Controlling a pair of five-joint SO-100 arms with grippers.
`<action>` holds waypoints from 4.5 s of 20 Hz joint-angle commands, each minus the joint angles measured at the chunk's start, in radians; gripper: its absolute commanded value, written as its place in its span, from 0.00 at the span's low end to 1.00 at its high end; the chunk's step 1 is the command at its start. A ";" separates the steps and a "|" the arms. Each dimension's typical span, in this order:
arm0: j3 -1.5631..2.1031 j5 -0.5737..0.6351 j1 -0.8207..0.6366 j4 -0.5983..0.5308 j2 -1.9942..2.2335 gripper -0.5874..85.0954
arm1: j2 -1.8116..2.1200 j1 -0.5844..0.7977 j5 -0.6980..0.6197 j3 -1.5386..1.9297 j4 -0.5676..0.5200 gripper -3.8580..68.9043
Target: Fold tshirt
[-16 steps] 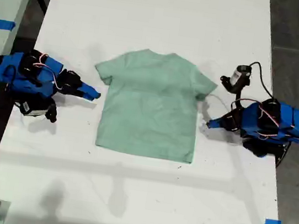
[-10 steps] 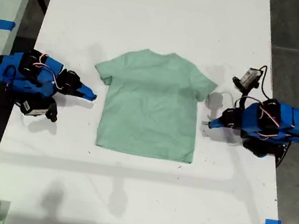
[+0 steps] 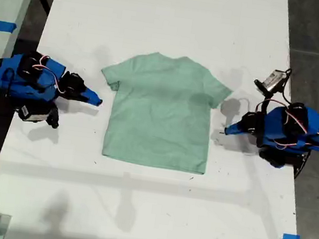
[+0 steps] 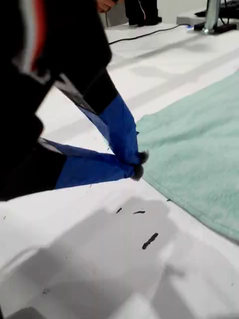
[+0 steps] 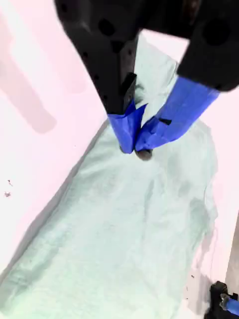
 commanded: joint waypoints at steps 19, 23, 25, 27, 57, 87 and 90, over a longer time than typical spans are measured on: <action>-1.359 0.707 -0.601 0.558 -1.344 0.01 | -1.135 0.578 -0.712 -1.180 0.356 0.06; -1.477 0.808 -0.646 0.594 -1.500 0.01 | -1.279 0.641 -0.798 -1.325 0.377 0.06; -1.483 0.818 -0.641 0.594 -1.539 0.01 | -1.331 0.657 -0.834 -1.364 0.379 0.06; -1.473 0.818 -0.634 0.591 -1.545 0.01 | -1.359 0.675 -0.876 -1.353 0.373 0.24; -1.445 0.813 -0.637 0.520 -1.597 0.01 | -1.818 0.939 -1.137 -1.292 0.114 0.04; -1.519 0.816 -0.644 0.574 -1.591 0.40 | -1.865 0.495 -0.857 -1.848 0.360 0.39; -1.517 0.848 -0.690 0.531 -1.646 0.43 | -1.727 0.489 -0.830 -1.674 0.339 0.39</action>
